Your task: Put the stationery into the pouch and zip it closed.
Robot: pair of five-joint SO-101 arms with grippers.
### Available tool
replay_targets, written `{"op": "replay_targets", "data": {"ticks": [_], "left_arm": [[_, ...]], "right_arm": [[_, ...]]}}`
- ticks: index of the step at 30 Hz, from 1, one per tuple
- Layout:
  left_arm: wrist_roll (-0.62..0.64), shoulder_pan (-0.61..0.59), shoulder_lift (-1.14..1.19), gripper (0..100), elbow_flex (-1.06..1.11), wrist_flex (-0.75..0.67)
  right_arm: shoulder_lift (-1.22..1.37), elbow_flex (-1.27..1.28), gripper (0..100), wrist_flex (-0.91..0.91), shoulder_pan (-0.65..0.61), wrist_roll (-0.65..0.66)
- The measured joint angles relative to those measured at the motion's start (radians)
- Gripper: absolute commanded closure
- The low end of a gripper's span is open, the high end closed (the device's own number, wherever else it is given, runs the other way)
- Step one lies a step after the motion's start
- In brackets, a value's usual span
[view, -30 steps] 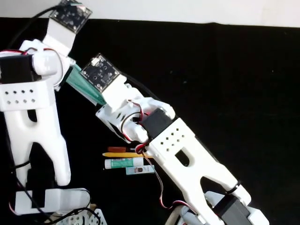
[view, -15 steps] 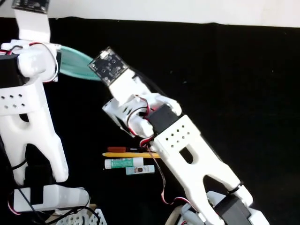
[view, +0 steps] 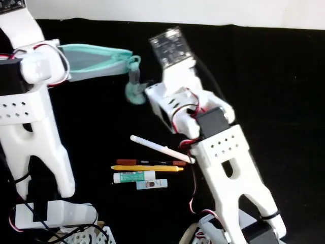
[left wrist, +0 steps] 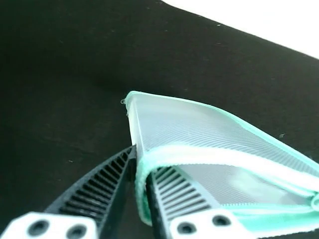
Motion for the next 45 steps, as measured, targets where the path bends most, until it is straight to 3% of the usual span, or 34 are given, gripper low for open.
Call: {"op": "replay_targets", "data": {"ticks": [6, 11, 19, 29, 35, 45], "left_arm": [[0.126, 0.123, 0.000, 99, 0.000, 0.000], [0.184, 0.143, 0.000, 99, 0.006, 0.000], [0.190, 0.141, 0.000, 99, 0.201, -0.009], [0.169, 0.144, -0.015, 99, 0.364, -0.178], [0.164, 0.140, -0.015, 99, 0.430, -0.244], [0.138, 0.140, -0.017, 99, 0.442, -0.252]], "right_arm": [[-0.025, 0.000, 68.0, 0.069, 0.023, -0.006], [-0.041, 0.000, 68.0, 0.129, 0.023, -0.006], [-0.041, 0.000, 68.0, 0.216, 0.023, -0.006], [-0.041, 0.000, 68.0, 0.342, 0.015, 0.025], [-0.041, 0.000, 68.0, 0.480, -0.083, 0.114], [-0.041, 0.000, 68.0, 0.606, -0.199, 0.127]]}}
